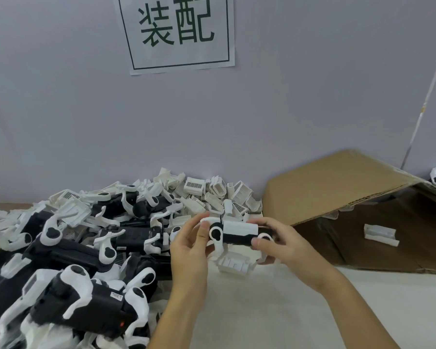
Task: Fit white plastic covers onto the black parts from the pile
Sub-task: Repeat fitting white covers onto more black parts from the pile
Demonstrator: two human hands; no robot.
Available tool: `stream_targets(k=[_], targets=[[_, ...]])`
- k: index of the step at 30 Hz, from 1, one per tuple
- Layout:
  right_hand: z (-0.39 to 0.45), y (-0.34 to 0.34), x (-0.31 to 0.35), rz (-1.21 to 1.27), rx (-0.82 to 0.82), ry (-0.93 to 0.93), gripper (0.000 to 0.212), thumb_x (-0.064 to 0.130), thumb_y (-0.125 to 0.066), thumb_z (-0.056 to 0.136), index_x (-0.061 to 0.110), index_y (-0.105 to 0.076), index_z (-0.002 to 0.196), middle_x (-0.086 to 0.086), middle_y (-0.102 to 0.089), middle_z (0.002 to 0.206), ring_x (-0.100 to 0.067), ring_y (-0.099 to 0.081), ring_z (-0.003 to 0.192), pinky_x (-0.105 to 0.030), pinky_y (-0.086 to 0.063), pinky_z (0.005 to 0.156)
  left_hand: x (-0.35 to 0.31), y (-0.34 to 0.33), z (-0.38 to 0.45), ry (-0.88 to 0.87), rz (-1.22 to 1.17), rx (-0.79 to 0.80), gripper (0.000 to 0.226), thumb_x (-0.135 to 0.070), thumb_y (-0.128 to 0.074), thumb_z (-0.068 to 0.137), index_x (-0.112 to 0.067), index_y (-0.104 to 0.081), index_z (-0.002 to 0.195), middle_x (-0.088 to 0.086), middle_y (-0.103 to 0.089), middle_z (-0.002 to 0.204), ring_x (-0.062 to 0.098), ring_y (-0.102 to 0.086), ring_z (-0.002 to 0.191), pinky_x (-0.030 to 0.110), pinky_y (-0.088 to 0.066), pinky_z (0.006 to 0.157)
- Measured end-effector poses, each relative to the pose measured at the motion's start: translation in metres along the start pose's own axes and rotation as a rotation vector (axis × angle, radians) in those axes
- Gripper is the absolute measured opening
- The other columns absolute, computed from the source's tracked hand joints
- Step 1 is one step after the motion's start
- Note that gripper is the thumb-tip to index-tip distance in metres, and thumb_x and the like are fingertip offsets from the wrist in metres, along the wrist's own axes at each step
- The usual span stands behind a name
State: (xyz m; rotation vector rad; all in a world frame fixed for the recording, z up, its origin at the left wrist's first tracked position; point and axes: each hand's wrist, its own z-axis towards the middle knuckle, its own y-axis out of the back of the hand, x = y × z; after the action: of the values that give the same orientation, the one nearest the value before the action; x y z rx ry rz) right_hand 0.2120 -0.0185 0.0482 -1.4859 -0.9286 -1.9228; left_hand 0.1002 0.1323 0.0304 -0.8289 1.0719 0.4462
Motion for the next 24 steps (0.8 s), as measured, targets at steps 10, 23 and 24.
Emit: stream_targets(k=[10, 23, 24], targets=[[0.0, -0.007, 0.005, -0.497, -0.122, 0.213, 0.044, 0.027, -0.073, 0.084, 0.04, -0.058, 0.123, 0.019, -0.063, 0.111, -0.003, -0.063, 0.094, -0.021, -0.052, 0.086, 0.006, 0.001, 0.002, -0.061, 0.001, -0.095, 0.018, -0.02, -0.054, 0.1, -0.03, -0.07, 0.096, -0.004, -0.075, 0.085, 0.022, -0.069, 0.084, 0.044, -0.057, 0.079], [0.013, -0.038, 0.002, 0.58, -0.177, -0.342, 0.02, 0.004, -0.05, 0.098, -0.004, -0.069, 0.093, -0.017, -0.073, 0.077, -0.029, -0.073, 0.064, -0.022, -0.054, 0.049, 0.001, 0.001, 0.002, 0.019, -0.193, -0.13, 0.031, -0.017, -0.033, 0.108, -0.023, -0.061, 0.119, 0.007, -0.066, 0.128, 0.02, -0.063, 0.115, 0.036, -0.05, 0.084], [0.017, -0.037, 0.011, 0.647, -0.186, -0.323, 0.021, 0.002, -0.049, 0.098, -0.005, -0.068, 0.092, -0.02, -0.072, 0.08, -0.027, -0.072, 0.062, -0.021, -0.053, 0.048, 0.0, 0.0, 0.002, 0.021, -0.192, -0.134, 0.031, -0.017, -0.033, 0.108, -0.022, -0.061, 0.118, 0.007, -0.065, 0.128, 0.021, -0.063, 0.115, 0.037, -0.051, 0.084]])
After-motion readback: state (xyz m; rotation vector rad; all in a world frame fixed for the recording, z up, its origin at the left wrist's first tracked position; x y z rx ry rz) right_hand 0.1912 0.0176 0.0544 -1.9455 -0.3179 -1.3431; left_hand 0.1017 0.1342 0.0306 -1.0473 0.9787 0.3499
